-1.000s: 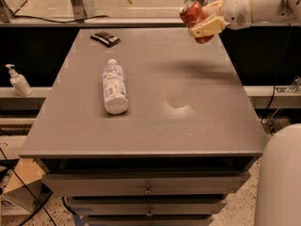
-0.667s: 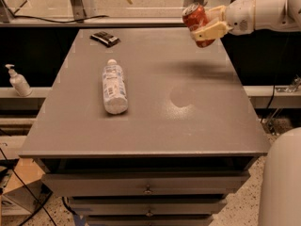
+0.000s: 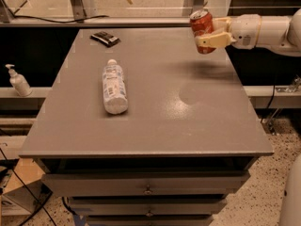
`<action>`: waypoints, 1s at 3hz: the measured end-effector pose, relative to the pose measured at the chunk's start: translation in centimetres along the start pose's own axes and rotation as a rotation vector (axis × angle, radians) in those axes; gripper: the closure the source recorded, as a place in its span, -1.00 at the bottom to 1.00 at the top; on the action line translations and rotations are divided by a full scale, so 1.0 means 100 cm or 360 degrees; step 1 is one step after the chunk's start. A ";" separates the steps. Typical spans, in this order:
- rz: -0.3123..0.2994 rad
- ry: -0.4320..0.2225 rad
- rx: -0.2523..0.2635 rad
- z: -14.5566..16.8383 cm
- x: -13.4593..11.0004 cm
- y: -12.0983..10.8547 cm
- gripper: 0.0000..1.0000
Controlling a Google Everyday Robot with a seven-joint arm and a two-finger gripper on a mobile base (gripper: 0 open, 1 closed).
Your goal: Place coke can upright
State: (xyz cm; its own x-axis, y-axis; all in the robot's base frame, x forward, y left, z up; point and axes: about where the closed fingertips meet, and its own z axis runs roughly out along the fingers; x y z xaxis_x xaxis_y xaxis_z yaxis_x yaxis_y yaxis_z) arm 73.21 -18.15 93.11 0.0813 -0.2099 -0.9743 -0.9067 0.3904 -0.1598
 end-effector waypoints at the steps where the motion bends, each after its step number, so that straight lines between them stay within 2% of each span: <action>1: 0.0045 -0.0174 0.0048 0.001 0.008 0.001 1.00; 2: 0.0077 -0.0273 0.0076 0.001 0.019 0.003 1.00; 3: 0.0094 -0.0287 0.0089 0.000 0.029 0.005 1.00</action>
Offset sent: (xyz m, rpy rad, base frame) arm -0.0075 -0.0107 -0.0341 0.2601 -0.0469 -0.0534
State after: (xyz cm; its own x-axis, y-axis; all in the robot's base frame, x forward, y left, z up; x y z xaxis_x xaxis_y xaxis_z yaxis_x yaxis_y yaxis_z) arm 73.04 -18.56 90.24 0.1059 -0.0233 -0.9941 -0.8880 0.4476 -0.1051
